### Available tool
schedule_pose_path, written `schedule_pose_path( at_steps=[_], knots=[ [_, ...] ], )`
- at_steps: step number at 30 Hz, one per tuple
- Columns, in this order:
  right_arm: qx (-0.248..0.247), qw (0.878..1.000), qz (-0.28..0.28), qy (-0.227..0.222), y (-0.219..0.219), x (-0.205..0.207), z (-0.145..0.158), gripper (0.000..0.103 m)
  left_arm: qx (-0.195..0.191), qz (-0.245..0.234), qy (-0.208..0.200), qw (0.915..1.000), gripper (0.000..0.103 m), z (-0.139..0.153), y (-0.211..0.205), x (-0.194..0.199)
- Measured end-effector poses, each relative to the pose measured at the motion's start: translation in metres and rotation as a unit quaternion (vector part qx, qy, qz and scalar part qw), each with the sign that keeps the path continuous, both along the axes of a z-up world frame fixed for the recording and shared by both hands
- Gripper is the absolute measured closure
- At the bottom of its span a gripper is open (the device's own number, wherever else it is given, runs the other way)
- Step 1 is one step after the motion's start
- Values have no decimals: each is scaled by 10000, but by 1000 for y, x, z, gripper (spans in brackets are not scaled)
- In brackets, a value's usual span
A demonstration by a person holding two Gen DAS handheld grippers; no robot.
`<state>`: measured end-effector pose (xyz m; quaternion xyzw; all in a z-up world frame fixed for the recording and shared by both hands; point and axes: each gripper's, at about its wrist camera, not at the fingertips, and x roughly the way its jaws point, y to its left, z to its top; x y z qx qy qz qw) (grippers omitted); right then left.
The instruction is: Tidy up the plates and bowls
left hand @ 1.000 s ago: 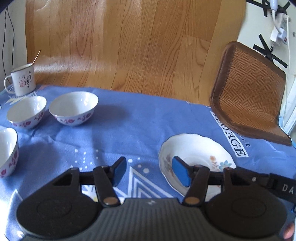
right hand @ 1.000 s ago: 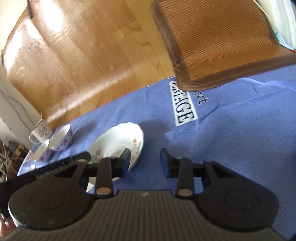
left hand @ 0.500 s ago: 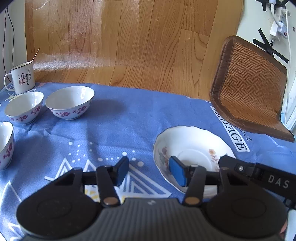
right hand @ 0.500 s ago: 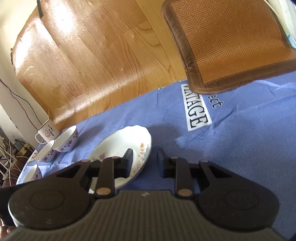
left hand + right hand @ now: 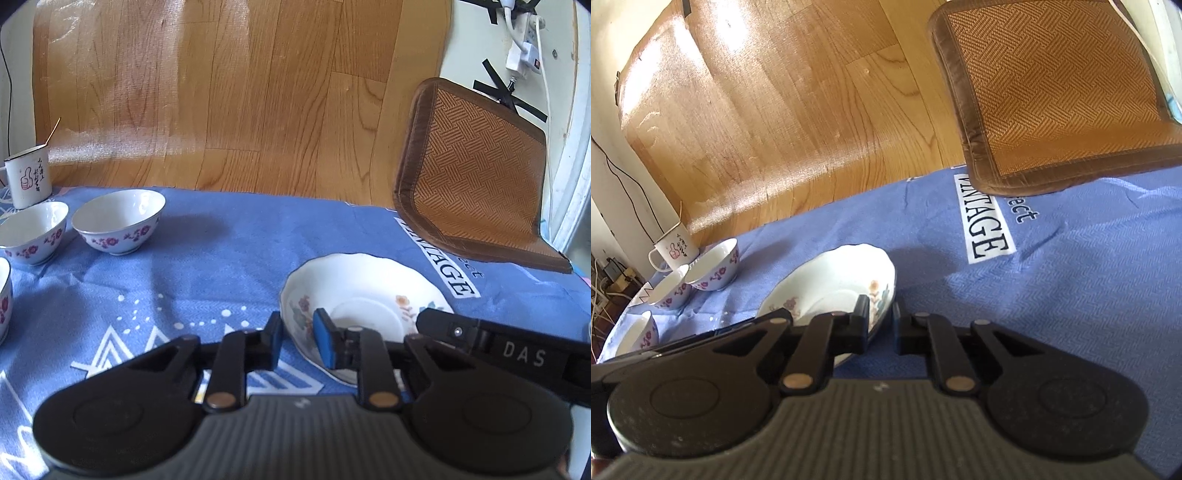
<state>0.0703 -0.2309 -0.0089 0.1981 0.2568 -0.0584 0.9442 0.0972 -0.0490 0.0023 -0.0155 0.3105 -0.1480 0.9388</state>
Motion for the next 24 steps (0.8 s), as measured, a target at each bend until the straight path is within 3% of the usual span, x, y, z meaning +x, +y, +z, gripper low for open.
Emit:
schedule_pose_path(
  at_steps=[10, 18, 24],
  knots=[
    [-325, 9993, -140, 97, 10, -9, 2, 88, -212, -106, -108, 9997, 88, 3, 8, -8],
    [-276, 9980, -553, 135, 11, -56, 9, 88, -254, -392, -116, 9988, 89, 10, -6, -44],
    [-499, 9932, -1027, -225, -6, -96, 33, 88, -394, -805, -343, 9954, 89, 37, -40, -64]
  ],
)
